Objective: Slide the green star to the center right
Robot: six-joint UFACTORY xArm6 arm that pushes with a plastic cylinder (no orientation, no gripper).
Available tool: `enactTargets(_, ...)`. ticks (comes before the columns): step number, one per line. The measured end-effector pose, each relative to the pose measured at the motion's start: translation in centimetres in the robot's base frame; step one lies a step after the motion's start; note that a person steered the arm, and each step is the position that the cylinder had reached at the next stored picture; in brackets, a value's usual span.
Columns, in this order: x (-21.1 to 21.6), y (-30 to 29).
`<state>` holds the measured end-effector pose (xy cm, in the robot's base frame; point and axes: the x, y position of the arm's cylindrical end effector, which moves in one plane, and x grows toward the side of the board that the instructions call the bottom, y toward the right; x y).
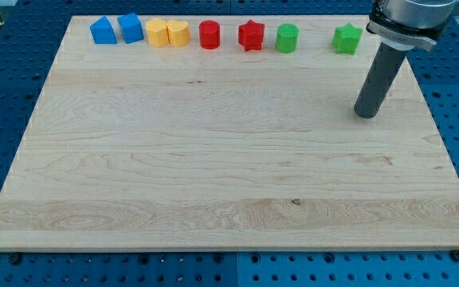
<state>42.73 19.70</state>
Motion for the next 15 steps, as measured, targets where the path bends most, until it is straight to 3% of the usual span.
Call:
enactTargets(2, 0.0, 0.0)
enactTargets(3, -1.4, 0.4)
enactTargets(4, -5.5, 3.5)
enactTargets(6, -7.9, 7.7)
enactTargets(7, -13.2, 11.6)
enactTargets(8, -18.0, 10.9)
enactTargets(9, -21.4, 6.7)
enactTargets(12, -19.3, -0.3)
enactTargets(15, -11.3, -0.1)
